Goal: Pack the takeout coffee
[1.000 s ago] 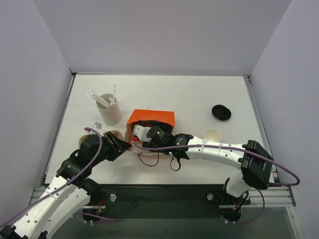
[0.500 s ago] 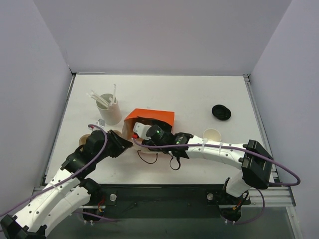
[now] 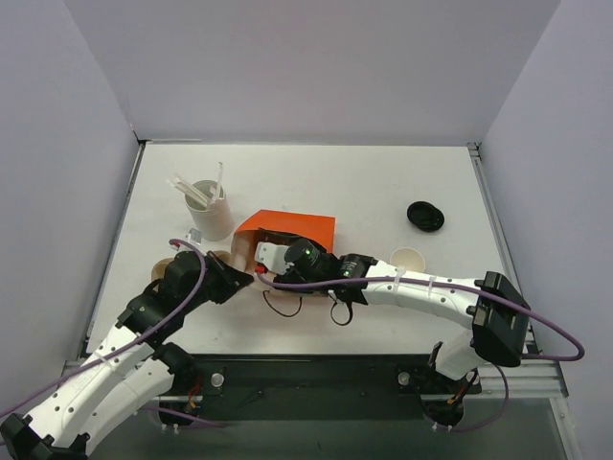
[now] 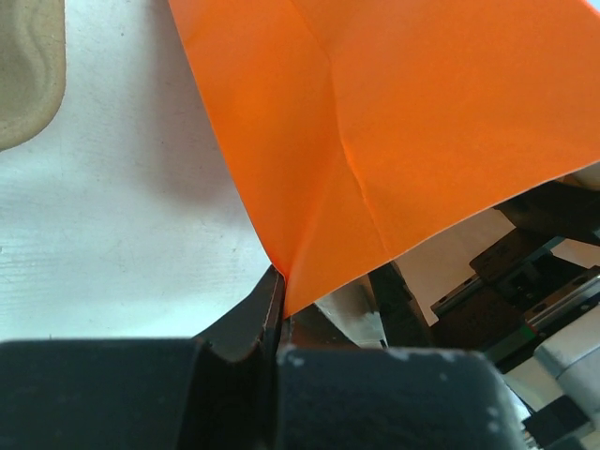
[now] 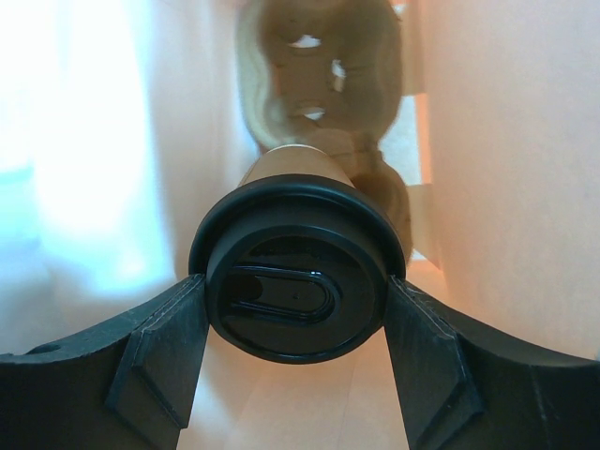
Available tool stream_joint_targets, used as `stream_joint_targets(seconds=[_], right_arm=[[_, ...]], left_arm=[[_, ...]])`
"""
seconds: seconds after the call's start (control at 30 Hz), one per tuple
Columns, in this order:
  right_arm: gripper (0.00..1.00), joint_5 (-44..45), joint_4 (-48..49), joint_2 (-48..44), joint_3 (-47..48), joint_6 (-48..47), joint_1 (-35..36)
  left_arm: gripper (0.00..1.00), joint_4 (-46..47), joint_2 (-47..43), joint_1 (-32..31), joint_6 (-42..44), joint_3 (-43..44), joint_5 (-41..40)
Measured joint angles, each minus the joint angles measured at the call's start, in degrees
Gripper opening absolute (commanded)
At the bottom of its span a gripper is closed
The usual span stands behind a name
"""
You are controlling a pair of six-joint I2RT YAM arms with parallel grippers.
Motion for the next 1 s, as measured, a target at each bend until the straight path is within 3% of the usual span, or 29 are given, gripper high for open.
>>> stream_joint_targets(seconds=[0.27, 0.63, 1.0], right_arm=[[0.32, -1.6, -0.6, 0.3, 0.0, -3.0, 0.0], [0.32, 5.1, 6.0, 6.6, 1.0, -8.2, 0.2], [0.32, 3.1, 4.1, 2.9, 0.9, -8.0, -1.2]], left_arm=[[0.00, 0.0, 1.4, 0.0, 1.2, 0.9, 0.5], [0.00, 0.0, 1.5, 0.0, 2.0, 1.1, -0.3], [0.00, 0.0, 1.4, 0.0, 2.2, 1.5, 0.0]])
